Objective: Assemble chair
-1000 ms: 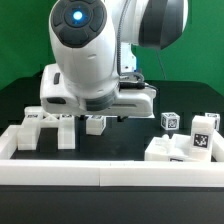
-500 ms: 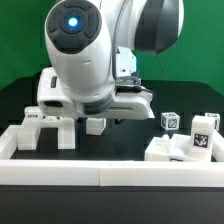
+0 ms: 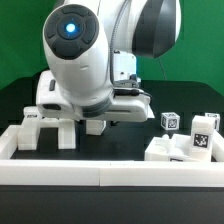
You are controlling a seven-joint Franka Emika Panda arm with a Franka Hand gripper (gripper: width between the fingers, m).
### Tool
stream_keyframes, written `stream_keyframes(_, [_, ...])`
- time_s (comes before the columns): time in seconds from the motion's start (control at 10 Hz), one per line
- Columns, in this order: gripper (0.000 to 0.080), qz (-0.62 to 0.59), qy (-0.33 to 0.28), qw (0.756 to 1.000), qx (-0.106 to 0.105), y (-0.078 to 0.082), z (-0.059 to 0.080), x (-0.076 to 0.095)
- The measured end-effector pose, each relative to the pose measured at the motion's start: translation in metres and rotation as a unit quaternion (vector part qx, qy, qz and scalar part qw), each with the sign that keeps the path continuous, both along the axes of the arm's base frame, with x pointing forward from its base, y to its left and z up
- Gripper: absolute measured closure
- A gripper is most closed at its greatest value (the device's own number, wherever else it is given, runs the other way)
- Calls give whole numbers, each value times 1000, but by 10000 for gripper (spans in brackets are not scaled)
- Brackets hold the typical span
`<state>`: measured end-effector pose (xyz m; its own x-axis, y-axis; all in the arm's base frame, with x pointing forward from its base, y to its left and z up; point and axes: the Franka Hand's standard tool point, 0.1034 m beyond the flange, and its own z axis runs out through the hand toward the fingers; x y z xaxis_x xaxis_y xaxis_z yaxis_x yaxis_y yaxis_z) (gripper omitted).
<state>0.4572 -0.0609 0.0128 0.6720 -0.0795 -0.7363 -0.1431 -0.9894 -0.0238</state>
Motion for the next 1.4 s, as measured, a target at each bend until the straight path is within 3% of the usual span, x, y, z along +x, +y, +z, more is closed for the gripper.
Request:
stream_keyframes(0.1, [424, -1, 0, 1000, 0, -1, 0, 0])
stream_keyframes(0.2, [511, -1, 0, 1000, 0, -1, -1, 0])
stream_keyframes(0.6, [511, -2, 0, 1000, -1, -1, 1, 1])
stream_keyframes(1.1, [509, -13, -6, 1000, -8, 25, 57, 24])
stream_keyframes(1.3, [509, -20, -59, 998, -10, 19, 79, 34])
stream_keyframes(1.4, [509, -24, -55, 998, -10, 18, 78, 28])
